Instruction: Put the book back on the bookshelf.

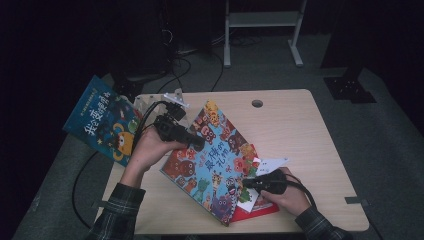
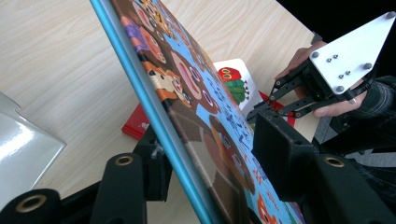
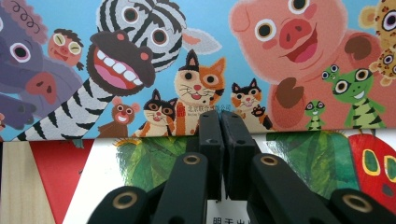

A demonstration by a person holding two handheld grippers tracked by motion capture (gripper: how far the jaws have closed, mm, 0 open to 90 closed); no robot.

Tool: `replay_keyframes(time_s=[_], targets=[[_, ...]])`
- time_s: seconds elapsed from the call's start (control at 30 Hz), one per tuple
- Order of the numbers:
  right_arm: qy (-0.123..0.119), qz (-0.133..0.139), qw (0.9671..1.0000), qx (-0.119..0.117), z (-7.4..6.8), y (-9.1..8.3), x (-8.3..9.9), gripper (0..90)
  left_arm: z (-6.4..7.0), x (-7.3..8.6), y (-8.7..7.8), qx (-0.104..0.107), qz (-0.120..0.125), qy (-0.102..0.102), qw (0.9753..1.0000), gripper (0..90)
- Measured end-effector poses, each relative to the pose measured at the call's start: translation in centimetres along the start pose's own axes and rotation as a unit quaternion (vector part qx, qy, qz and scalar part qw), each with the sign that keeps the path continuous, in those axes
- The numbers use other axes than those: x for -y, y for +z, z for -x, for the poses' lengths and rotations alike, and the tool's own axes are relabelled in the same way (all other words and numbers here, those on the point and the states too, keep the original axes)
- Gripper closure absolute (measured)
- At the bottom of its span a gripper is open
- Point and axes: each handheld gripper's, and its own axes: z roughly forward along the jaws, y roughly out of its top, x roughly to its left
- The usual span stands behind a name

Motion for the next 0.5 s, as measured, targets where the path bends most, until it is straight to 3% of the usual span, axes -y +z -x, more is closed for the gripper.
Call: replay_keyframes(time_s=[0.23, 0.33, 0.5], targets=[[-0.002, 0.001, 1.0000, 0.002, -0.1, 0.0, 0.0, 86.6, -0.5, -0.6, -0.4, 0.002, -0.015, -0.019, 0.9997, 57.7], [-0.003, 0.003, 1.0000, 0.003, -0.1, 0.0, 0.0, 86.6, -0.5, -0.8, -0.5, 0.020, -0.006, -0.028, 0.9994, 65.5], [-0.005, 0.004, 1.0000, 0.006, -0.4, 0.3, -0.1, 86.6, -0.2, -1.6, -0.7, 0.019, -0.014, -0.033, 0.9992, 68.2]])
